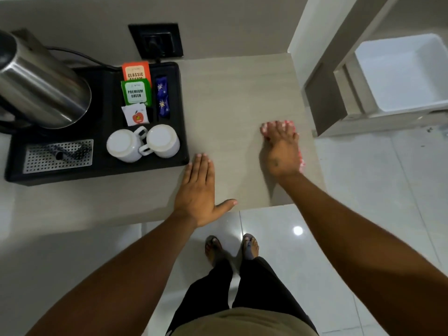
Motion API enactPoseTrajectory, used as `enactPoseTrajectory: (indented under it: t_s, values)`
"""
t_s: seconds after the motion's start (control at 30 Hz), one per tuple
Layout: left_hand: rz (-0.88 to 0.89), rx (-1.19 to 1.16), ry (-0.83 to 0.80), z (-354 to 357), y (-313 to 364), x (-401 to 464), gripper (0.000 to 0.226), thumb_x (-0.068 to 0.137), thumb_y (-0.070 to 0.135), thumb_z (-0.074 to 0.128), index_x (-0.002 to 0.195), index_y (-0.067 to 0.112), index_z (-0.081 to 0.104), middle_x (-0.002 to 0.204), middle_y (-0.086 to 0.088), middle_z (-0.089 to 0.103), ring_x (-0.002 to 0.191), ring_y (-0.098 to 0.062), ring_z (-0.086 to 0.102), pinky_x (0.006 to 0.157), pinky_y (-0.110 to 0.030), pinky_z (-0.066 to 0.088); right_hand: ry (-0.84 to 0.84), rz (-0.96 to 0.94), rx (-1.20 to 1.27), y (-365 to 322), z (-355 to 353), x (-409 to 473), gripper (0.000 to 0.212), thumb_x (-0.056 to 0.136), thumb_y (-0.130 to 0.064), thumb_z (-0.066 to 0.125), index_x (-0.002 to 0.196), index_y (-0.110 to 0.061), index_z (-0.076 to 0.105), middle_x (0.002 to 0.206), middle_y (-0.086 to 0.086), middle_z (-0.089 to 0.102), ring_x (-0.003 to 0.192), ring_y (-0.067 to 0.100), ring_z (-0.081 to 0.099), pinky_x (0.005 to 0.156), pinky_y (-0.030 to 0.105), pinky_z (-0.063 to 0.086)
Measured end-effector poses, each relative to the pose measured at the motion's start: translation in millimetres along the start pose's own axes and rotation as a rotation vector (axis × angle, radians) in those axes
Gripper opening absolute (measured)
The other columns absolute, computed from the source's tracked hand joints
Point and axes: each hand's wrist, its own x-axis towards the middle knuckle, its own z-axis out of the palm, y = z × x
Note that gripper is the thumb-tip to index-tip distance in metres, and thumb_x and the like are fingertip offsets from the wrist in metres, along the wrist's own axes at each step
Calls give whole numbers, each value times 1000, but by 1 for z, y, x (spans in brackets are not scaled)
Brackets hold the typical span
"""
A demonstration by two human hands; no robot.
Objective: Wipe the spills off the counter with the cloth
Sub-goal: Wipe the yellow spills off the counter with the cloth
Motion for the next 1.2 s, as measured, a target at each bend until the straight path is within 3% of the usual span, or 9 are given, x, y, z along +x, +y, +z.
enactPoseTrajectory:
  t_s: [0.1,0.17,0.27,0.43,0.6,0.7,0.9,1.03,1.2]
  values:
    - [4,16,9,2,-2,1,126,82,94,16,159,-4,2,171,-25,3,159,-36,-4,129,-55,10,12,-142,35,-40,21,-58,51,96,-8,44,147,-12,42,158,15,36,152,37,14,123,49,14]
    - [6,12,23,3,-1,1,126,83,95,16,159,-4,2,171,-25,4,159,-36,-3,129,-55,11,-36,-208,23,-40,24,-100,60,93,-9,53,151,-13,36,161,14,31,153,35,10,124,50,12]
    - [4,-6,28,4,-1,1,125,83,94,17,160,-4,3,171,-24,4,159,-34,-6,129,-54,10,-88,-135,4,-5,10,-128,78,83,1,59,153,-20,31,163,10,24,153,33,7,124,50,10]
    - [26,0,-9,2,-1,4,125,83,93,19,159,-4,-3,171,-23,-7,158,-34,-15,129,-53,4,-8,41,3,34,-13,-49,44,100,-13,39,143,-22,43,155,11,40,150,35,20,122,54,18]
    - [71,-5,-43,-8,-5,19,129,81,96,19,159,-4,-7,170,-22,-14,157,-32,-19,129,-50,-4,39,44,-60,18,-10,79,53,84,-2,45,133,-23,51,146,13,46,147,37,23,121,47,17]
    - [72,-35,-36,-7,-5,20,131,79,96,23,159,-3,-7,171,-22,-12,158,-32,-18,129,-50,-3,30,-1,-66,-14,2,122,54,90,-4,42,138,-28,47,155,9,37,151,35,16,124,47,12]
    - [86,-82,30,-5,-7,21,130,79,93,36,160,-3,6,172,-23,3,159,-32,-8,130,-49,2,-46,-189,25,-86,21,124,48,95,-12,40,142,-18,50,156,11,40,151,35,16,123,41,13]
    - [91,-118,60,-5,-7,19,127,81,91,40,160,-4,10,171,-24,5,159,-33,-6,129,-52,6,-61,-299,36,-71,26,60,46,99,-14,41,145,-16,47,157,11,39,152,34,17,122,45,17]
    - [88,-116,71,-8,-7,20,125,82,89,41,159,-4,12,171,-24,8,160,-34,-3,129,-53,8,26,-89,-18,1,-2,87,47,97,-21,35,142,-22,49,156,13,40,149,35,23,122,50,20]
